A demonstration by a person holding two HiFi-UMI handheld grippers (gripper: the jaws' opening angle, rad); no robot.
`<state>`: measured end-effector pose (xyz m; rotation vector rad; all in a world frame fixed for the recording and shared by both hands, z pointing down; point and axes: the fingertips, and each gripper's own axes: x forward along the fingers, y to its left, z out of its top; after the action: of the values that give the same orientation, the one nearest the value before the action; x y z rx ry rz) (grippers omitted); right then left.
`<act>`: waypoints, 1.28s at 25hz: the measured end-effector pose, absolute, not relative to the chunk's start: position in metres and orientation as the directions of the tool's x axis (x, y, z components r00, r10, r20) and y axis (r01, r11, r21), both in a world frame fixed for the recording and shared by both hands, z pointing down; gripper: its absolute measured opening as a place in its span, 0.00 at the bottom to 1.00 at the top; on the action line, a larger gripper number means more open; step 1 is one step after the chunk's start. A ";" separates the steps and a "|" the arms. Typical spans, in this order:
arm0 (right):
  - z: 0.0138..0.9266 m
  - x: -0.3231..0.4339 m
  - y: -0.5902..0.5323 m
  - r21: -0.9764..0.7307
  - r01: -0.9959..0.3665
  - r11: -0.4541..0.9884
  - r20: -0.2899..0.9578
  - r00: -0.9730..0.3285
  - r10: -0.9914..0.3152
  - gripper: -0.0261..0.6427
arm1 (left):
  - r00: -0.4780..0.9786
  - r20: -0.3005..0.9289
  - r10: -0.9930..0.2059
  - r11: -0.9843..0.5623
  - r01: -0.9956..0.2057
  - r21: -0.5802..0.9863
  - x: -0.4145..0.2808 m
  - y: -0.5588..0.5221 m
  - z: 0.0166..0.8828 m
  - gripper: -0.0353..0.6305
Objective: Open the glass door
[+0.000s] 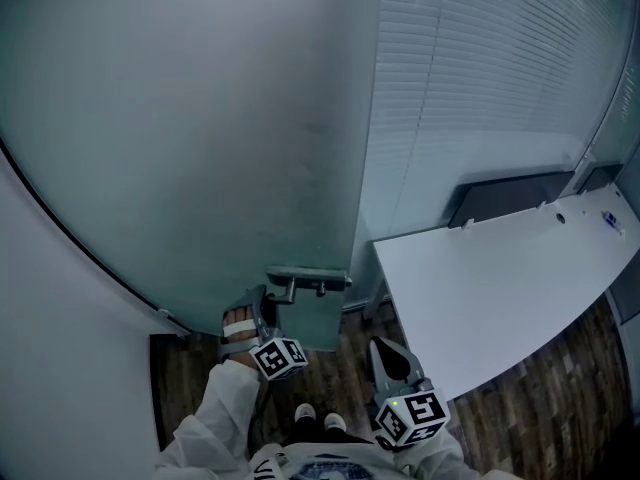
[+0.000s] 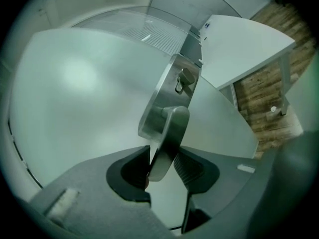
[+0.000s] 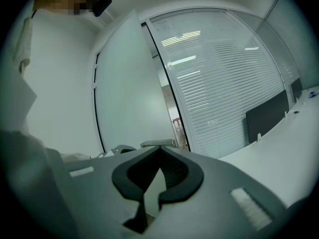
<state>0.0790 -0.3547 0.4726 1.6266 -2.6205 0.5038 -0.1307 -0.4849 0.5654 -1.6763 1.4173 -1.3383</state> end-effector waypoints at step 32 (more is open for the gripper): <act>0.430 0.008 -0.012 -0.188 -0.860 0.475 0.131 -0.501 -0.855 0.04 | 0.143 0.191 -0.971 -0.160 -0.984 -0.077 -0.165 -0.019 0.471 0.05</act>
<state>0.0079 -0.0119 0.4299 1.5591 -2.6813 0.3588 -0.1646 -0.0187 0.4709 -2.4242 2.0771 -0.3152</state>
